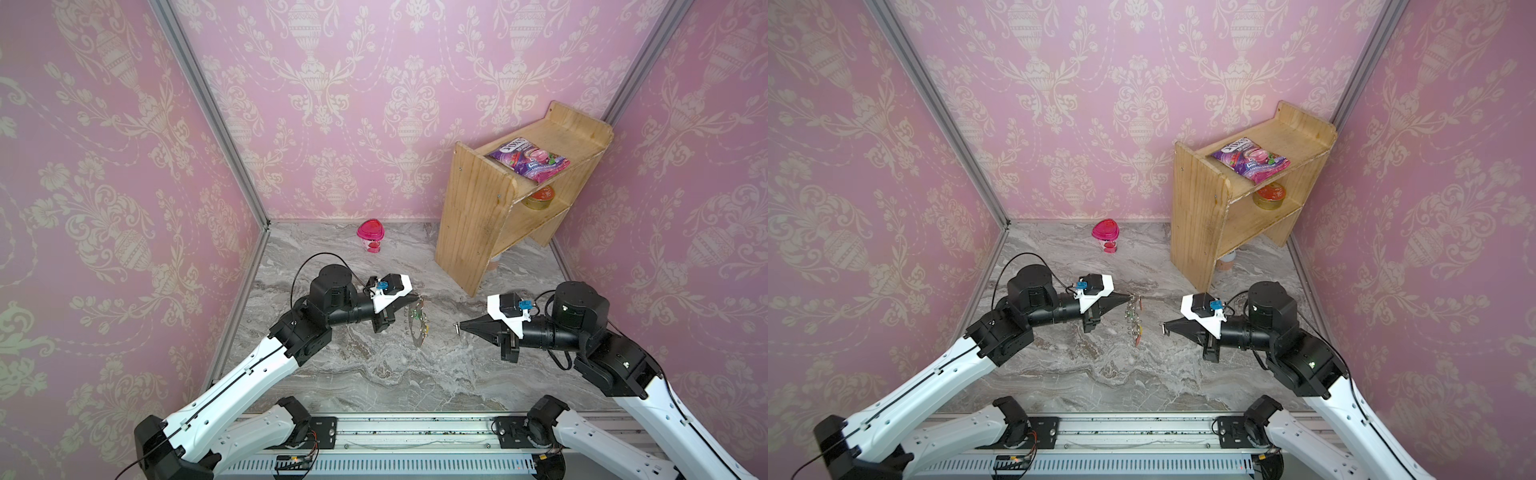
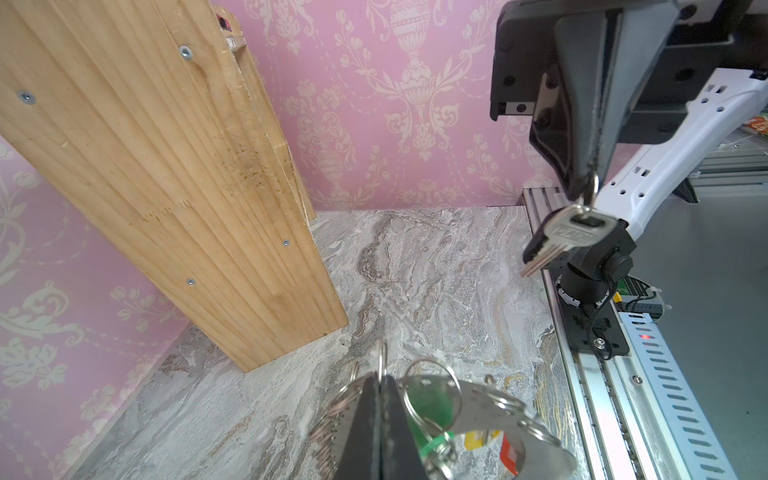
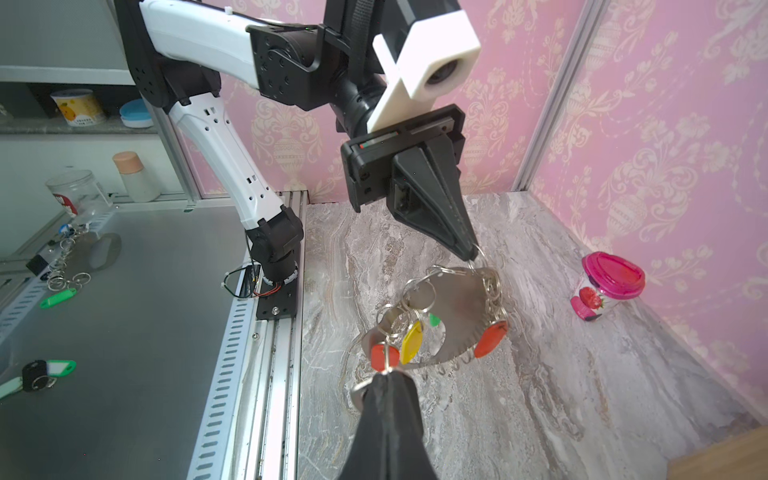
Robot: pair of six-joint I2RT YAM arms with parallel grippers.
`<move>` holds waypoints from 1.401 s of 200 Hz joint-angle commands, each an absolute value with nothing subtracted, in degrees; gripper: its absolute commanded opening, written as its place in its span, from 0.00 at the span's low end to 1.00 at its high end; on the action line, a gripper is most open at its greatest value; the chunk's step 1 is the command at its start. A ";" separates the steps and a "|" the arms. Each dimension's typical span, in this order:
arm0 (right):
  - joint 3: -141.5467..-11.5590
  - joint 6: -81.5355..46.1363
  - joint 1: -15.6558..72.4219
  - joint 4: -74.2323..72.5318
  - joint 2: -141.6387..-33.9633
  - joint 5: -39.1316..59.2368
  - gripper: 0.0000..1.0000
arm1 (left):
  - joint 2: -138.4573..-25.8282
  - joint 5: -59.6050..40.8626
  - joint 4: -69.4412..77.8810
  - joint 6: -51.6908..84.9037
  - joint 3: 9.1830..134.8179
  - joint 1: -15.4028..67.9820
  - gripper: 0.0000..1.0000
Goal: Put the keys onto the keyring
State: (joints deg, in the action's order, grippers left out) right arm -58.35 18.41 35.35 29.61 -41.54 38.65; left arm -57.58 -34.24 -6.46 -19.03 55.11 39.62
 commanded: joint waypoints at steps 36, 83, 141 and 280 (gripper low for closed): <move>-59.26 22.17 39.26 29.47 -42.02 30.72 0.00 | -55.73 -39.11 2.98 -19.89 51.27 40.04 0.00; -59.02 19.98 40.82 26.34 -43.62 26.71 0.00 | -55.43 -39.58 4.78 -19.75 50.23 40.01 0.00; -58.01 17.73 40.95 21.16 -45.87 24.05 0.00 | -55.28 -43.61 7.46 -18.33 48.96 40.03 0.00; -58.12 16.31 41.71 18.64 -49.43 25.63 0.00 | -54.40 -43.88 8.96 -17.79 47.90 40.00 0.00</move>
State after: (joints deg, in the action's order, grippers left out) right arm -58.28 17.76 41.30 20.18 -49.06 25.04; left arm -55.96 -42.17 6.46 -18.52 48.47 39.62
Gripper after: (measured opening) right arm 0.036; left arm 0.044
